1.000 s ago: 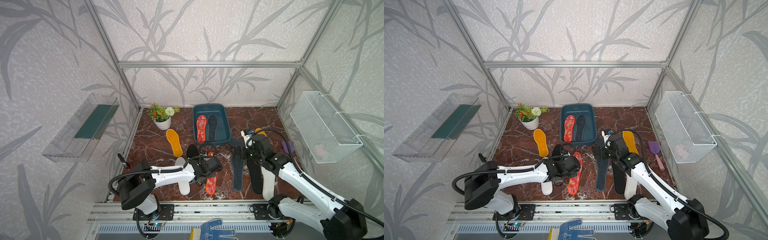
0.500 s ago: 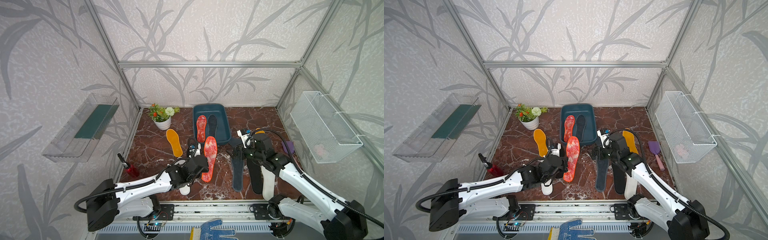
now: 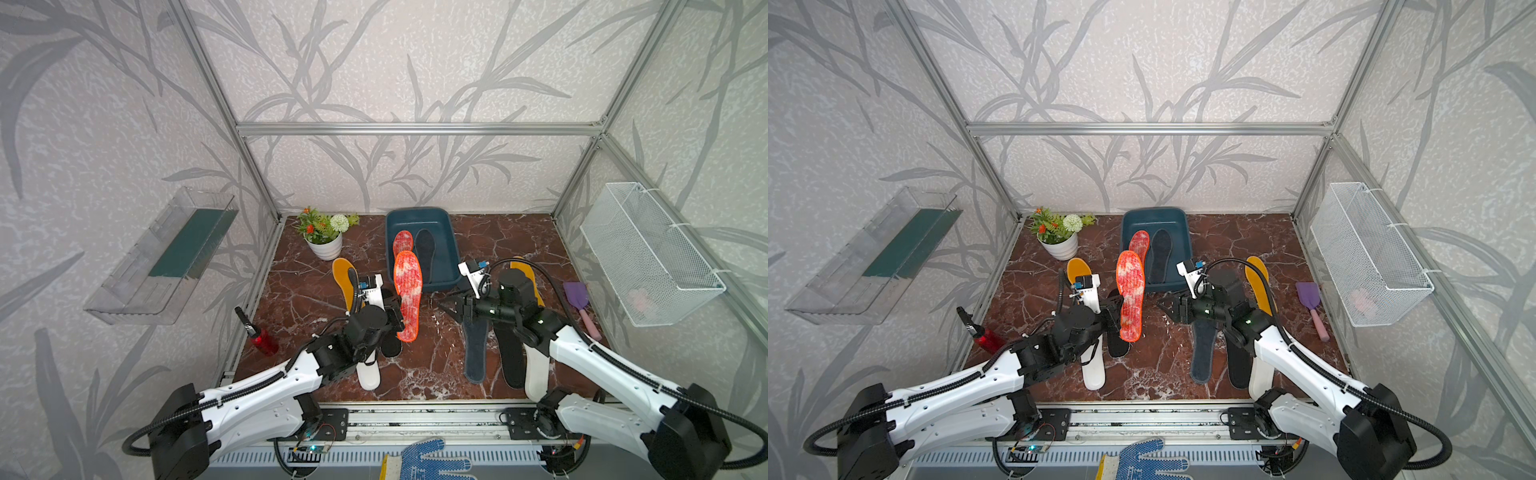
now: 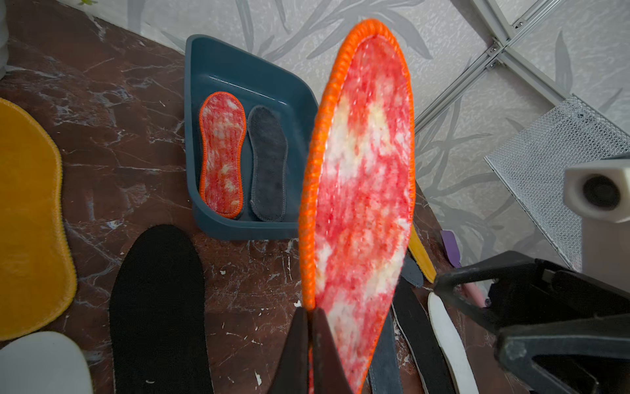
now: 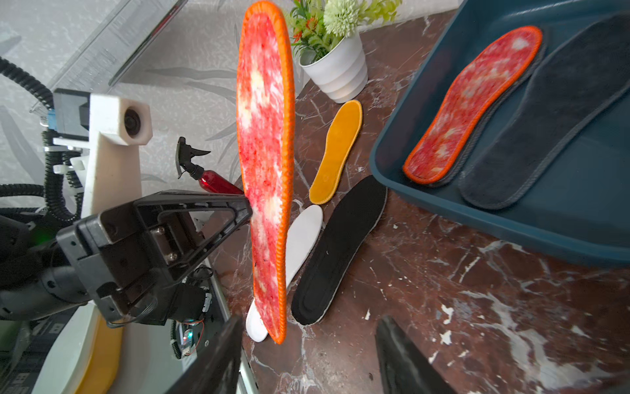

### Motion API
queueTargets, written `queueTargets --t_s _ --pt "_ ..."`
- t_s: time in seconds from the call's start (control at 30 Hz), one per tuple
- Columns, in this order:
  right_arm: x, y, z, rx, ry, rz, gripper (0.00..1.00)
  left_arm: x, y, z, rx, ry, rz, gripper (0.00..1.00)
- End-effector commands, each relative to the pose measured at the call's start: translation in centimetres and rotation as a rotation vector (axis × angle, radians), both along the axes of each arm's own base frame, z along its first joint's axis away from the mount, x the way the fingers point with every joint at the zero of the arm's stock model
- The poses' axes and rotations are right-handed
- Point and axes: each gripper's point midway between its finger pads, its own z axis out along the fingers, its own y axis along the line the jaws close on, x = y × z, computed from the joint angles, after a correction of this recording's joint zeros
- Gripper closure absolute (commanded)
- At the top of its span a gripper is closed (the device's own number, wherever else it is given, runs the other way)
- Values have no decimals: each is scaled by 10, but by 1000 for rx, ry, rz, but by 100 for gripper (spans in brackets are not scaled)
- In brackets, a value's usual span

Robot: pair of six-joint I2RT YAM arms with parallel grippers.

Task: Put the insoles into the storage box
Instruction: Pick up the insole from the center of the board.

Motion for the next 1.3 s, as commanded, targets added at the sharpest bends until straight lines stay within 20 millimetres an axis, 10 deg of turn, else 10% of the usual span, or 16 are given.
queueTargets --t_s 0.0,0.37,0.63,0.83,0.87,1.0,1.27 --pt "3 18 17 49 -36 34 41 0 -1 0 -10 -13 -11 100" --pt "11 52 13 99 1 80 56 -1 -9 4 -14 -8 -48 100" --pt "9 69 11 102 28 116 100 0 -8 4 -11 -5 -40 100" --pt "17 59 8 54 37 32 100 1 5 1 11 7 3 98" --pt "18 57 8 48 38 23 100 1 6 1 17 9 6 90" --pt "22 48 10 35 42 -8 100 1 18 4 45 10 40 1" --pt "56 5 11 -35 73 -149 100 -11 79 18 152 -33 204 1"
